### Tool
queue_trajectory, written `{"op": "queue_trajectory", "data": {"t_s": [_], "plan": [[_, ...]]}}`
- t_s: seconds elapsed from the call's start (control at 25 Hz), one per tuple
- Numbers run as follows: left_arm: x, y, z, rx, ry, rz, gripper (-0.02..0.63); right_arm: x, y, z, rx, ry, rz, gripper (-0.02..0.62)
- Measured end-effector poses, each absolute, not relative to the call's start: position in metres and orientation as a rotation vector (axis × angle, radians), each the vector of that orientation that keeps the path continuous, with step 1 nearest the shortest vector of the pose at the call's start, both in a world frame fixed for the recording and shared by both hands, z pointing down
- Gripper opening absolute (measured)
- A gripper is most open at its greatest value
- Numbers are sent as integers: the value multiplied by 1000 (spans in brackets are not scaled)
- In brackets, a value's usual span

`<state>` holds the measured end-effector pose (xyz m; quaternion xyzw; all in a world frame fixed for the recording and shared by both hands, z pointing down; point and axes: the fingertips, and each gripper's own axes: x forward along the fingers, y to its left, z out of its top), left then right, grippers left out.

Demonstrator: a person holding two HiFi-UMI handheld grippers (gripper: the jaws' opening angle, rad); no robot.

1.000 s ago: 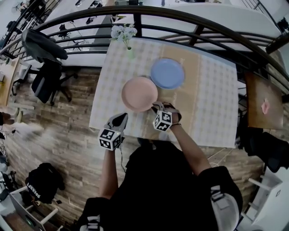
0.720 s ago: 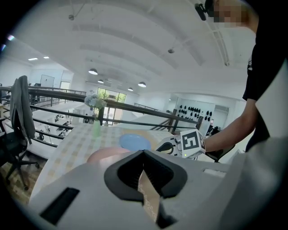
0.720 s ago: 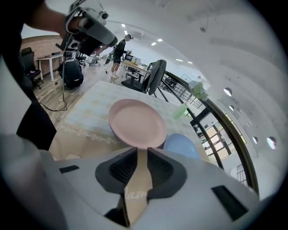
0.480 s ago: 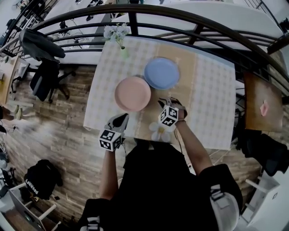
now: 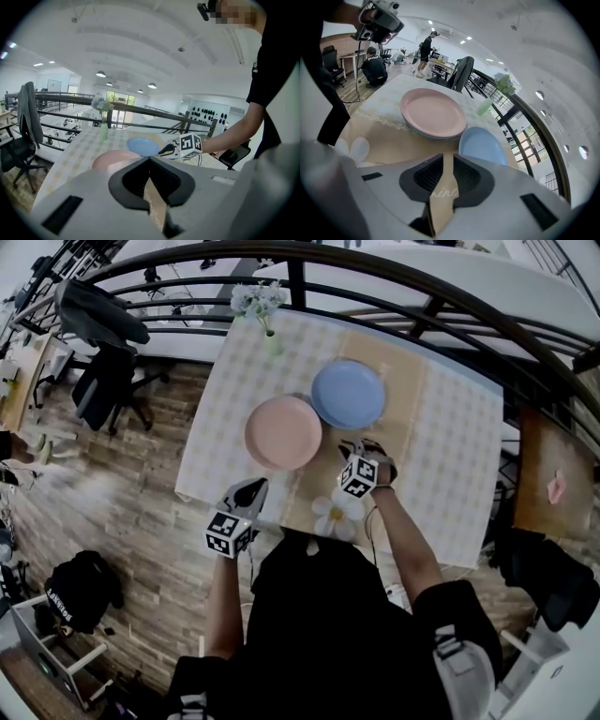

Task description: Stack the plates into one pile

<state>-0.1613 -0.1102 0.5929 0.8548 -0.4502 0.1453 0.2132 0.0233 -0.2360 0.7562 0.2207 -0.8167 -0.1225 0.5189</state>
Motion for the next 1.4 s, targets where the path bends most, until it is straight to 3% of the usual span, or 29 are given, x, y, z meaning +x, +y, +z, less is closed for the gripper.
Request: {"op": "queue_trajectory", "data": {"t_s": [1.4], "plan": [[-185, -82, 610, 2248, -1334, 432, 2, 33, -302, 830, 462, -1817, -282, 89]]}}
